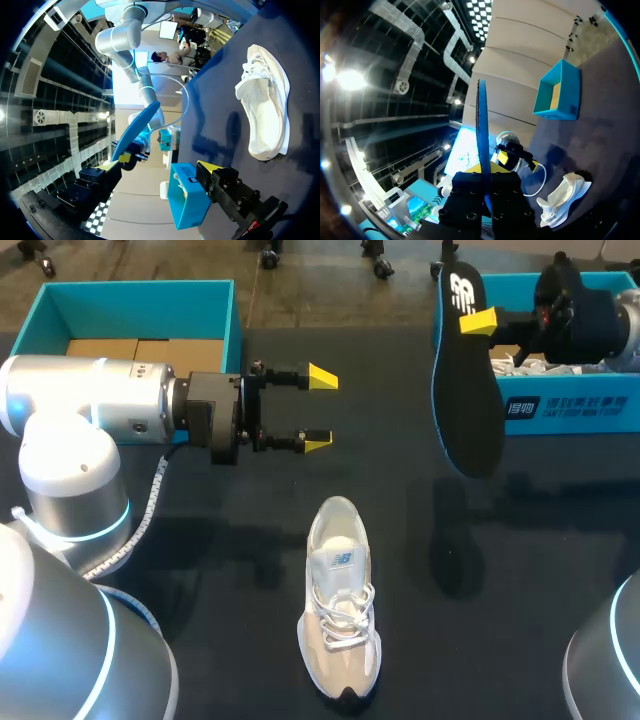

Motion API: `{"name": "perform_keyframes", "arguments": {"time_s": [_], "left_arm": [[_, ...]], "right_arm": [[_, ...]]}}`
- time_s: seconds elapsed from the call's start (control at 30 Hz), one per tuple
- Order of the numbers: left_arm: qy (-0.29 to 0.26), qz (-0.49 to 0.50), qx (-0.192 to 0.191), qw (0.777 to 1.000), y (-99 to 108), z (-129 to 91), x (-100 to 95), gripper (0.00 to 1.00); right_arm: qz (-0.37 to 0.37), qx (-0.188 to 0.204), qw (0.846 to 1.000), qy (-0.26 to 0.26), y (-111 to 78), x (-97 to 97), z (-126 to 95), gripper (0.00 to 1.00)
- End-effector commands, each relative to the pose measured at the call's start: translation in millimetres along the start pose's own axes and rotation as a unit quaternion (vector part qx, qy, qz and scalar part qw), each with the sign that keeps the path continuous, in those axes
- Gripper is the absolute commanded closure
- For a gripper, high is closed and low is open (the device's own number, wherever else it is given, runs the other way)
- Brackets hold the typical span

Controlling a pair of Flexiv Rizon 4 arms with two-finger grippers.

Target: Take the shoe out of the shoebox, open the shoe tongue, remove and reinsert the insole, then place the shoe into the shoebox

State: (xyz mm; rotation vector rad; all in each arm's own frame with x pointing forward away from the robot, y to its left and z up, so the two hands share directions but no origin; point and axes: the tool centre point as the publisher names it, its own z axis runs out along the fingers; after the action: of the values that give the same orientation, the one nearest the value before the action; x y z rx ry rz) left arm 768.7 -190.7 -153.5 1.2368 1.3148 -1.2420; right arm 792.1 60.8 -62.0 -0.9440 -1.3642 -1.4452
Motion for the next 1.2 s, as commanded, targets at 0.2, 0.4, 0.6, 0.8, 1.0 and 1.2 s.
{"name": "perform_keyframes", "arguments": {"time_s": [0.2,0.4,0.6,0.8,1.0,1.2], "left_arm": [[-0.001,0.001,-0.001,1.000,0,1,0.7,0.00],[-0.001,0.001,-0.001,1.000,0,1,0.7,0.00],[-0.001,0.001,-0.001,1.000,0,1,0.7,0.00],[-0.001,0.001,-0.001,1.000,0,1,0.7,0.00],[-0.001,0.001,-0.001,1.000,0,1,0.7,0.00],[-0.028,-0.006,0.017,0.999,15,2,0.7,0.00]], "right_arm": [[0.000,0.002,1.000,-0.001,1.2,0.1,1,1.00],[0.039,-0.034,0.998,-0.018,17.8,-13.0,3,1.00],[0.084,-0.083,0.992,-0.047,41.7,-39.9,6,1.00],[0.137,-0.132,0.977,-0.094,48.3,-47.9,4,1.00],[0.137,-0.132,0.977,-0.094,48.3,-47.9,4,1.00],[0.147,-0.107,0.981,-0.073,46.6,-67.9,23,1.00]]}}
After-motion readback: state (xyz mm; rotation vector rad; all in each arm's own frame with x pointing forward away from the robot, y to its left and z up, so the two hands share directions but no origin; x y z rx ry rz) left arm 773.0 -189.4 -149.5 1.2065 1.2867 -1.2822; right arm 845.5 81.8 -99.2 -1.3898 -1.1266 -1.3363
